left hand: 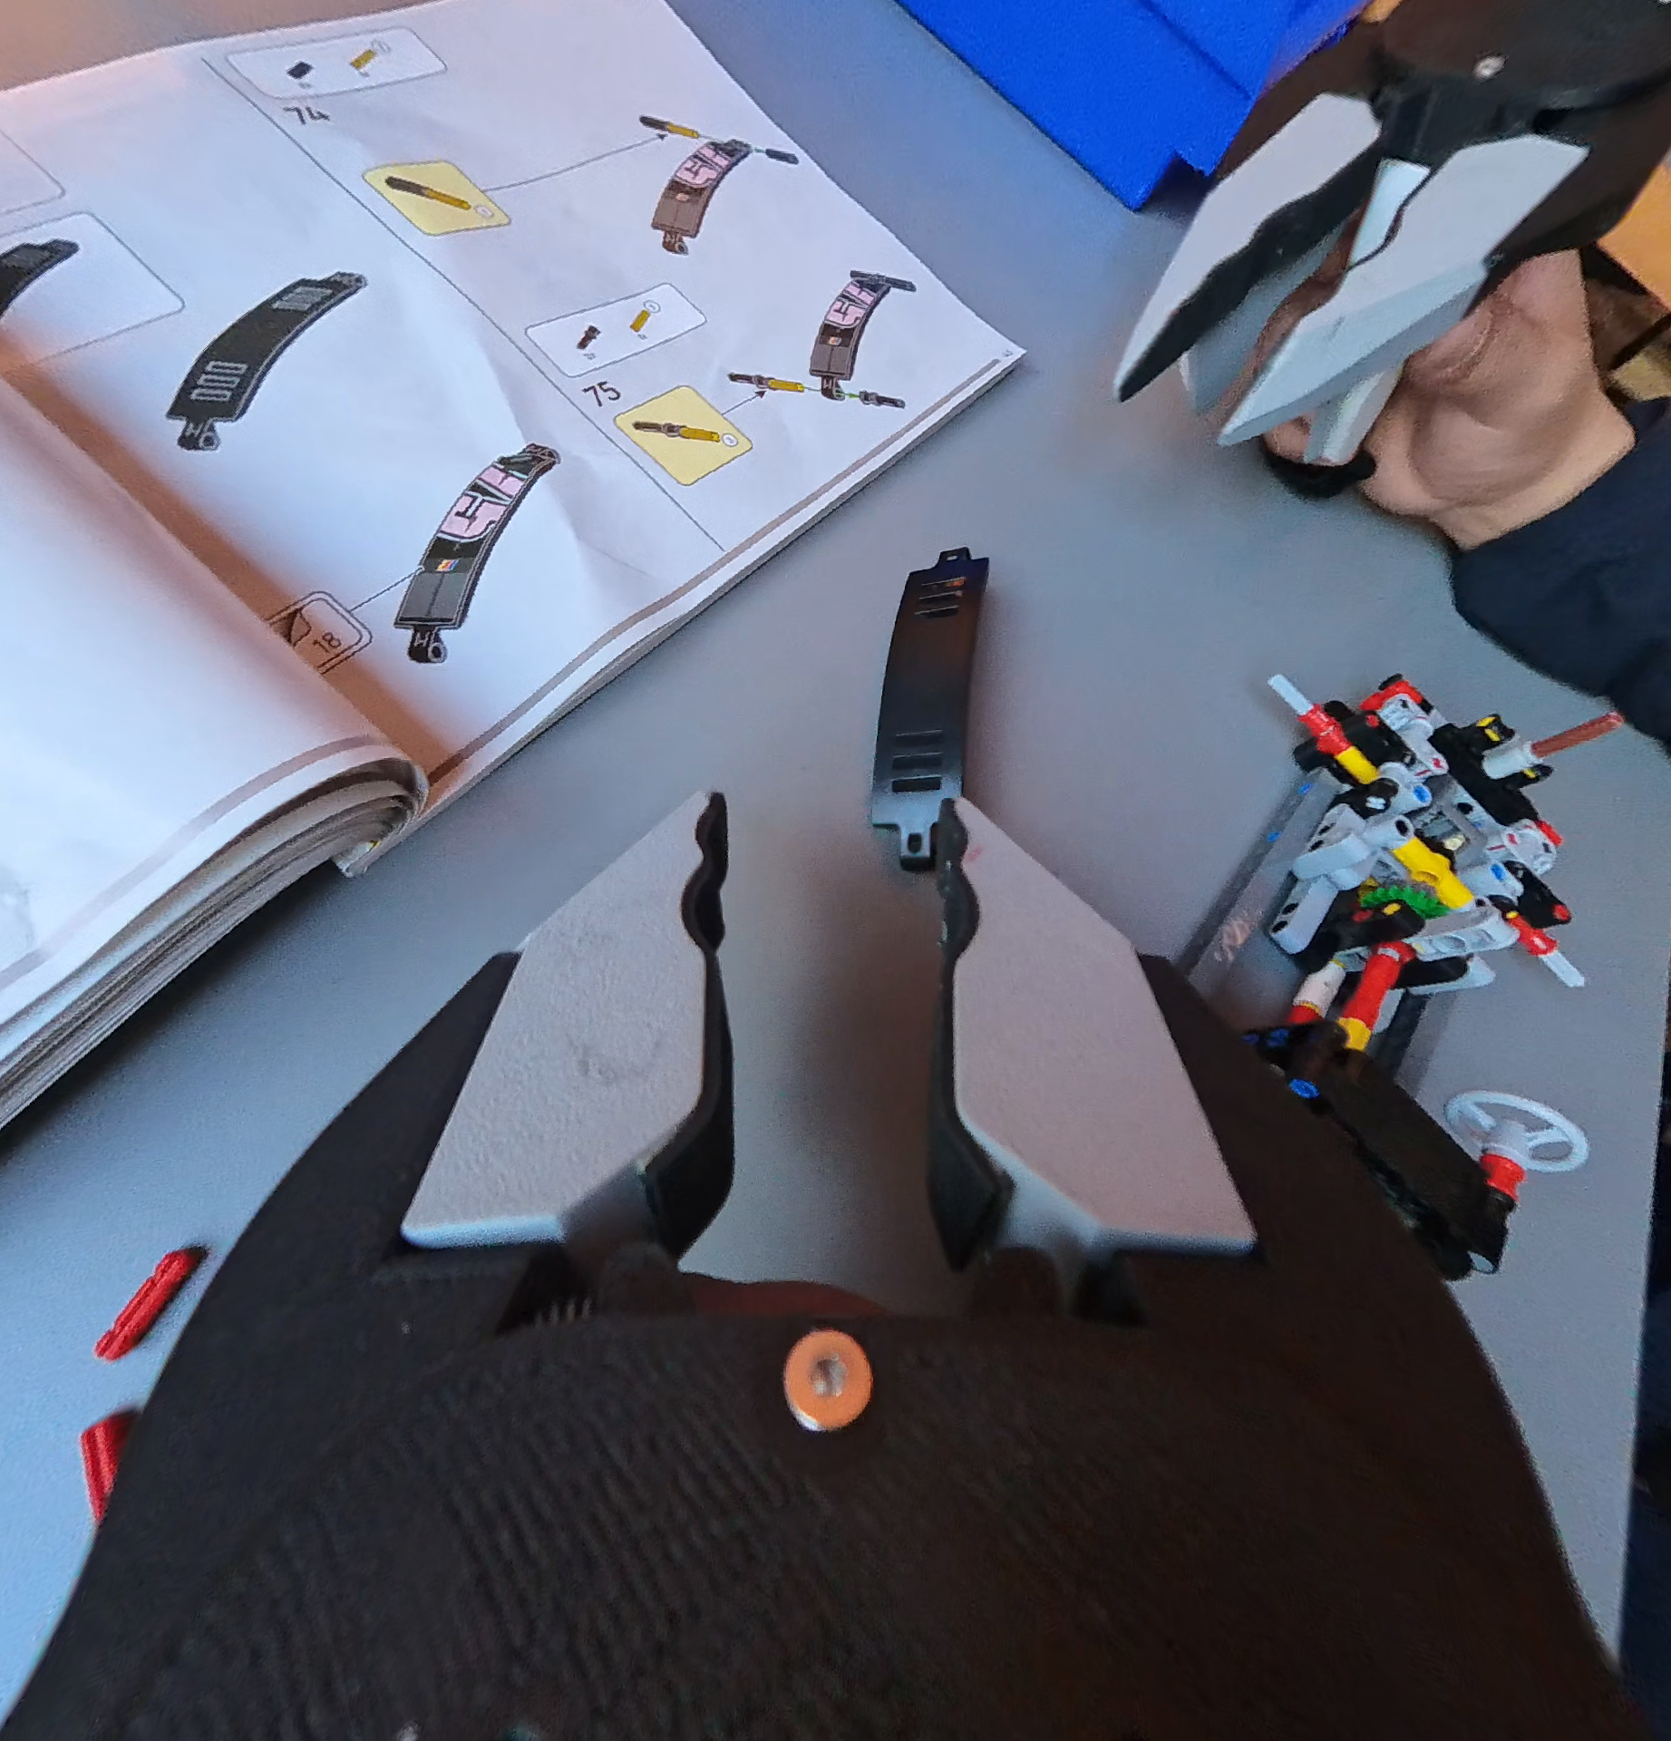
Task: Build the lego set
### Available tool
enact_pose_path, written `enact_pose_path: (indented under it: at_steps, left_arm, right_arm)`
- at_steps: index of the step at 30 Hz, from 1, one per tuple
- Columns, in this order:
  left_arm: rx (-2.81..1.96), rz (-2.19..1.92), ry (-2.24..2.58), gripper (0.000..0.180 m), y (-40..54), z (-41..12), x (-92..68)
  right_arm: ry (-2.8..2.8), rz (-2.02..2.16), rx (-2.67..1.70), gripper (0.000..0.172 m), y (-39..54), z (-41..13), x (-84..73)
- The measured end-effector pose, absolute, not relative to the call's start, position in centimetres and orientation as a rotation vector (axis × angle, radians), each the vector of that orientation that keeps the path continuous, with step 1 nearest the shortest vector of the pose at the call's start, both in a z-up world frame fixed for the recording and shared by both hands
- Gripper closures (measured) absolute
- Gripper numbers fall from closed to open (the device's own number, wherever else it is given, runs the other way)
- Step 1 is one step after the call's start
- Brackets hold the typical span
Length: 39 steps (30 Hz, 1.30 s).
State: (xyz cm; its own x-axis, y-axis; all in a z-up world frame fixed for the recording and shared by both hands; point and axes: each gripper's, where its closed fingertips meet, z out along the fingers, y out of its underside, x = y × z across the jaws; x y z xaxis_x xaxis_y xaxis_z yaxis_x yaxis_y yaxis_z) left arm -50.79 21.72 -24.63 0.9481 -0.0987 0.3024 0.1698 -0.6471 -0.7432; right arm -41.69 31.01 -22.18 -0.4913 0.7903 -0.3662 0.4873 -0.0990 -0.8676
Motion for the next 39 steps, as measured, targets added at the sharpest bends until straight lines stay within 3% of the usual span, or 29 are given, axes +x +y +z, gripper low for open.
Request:
enact_pose_path:
  at_steps: [8,16,20,27,29,31,32,33,34,39]
  left_arm:
    - [-2.144,-0.329,-0.084,0.128,17.4,-18.1,-52.7]
    - [-2.326,0.321,-0.471,0.105,-7.4,-8.6,-69.6]
    - [-2.545,0.388,-0.729,0.091,-20.4,-11.0,-76.6]
    - [-2.813,0.092,-0.912,0.082,-27.5,-23.3,-78.9]
    - [-2.781,0.004,-0.912,0.074,-27.2,-24.0,-78.6]
    - [-2.742,0.033,-0.908,0.088,-27.2,-23.4,-79.2]
    - [-2.725,0.049,-0.911,0.106,-27.3,-22.9,-79.5]
    - [-2.714,0.096,-0.927,0.149,-27.7,-22.3,-79.9]
    - [-2.695,0.150,-0.940,0.180,-27.9,-21.5,-80.5]
    - [-2.563,0.172,-0.953,0.180,-27.2,-18.1,-80.5]
  right_arm:
    - [-1.784,1.737,-1.395,0.145,31.8,-20.8,-41.2]
    - [-1.715,1.850,-1.407,0.145,32.4,-20.0,-40.9]
    - [-1.763,1.813,-1.403,0.146,31.9,-20.4,-40.9]
    - [-1.756,1.799,-1.392,0.146,31.3,-20.3,-40.6]
    - [-1.754,1.793,-1.386,0.146,31.2,-20.3,-40.5]
    - [-1.757,1.792,-1.393,0.148,31.2,-20.3,-40.6]
    - [-1.759,1.795,-1.402,0.148,31.2,-20.4,-40.6]
    - [-1.760,1.799,-1.408,0.148,31.2,-20.5,-40.6]
    - [-1.760,1.802,-1.410,0.149,31.2,-20.5,-40.6]
    - [-1.763,1.805,-1.413,0.150,31.2,-20.5,-40.6]
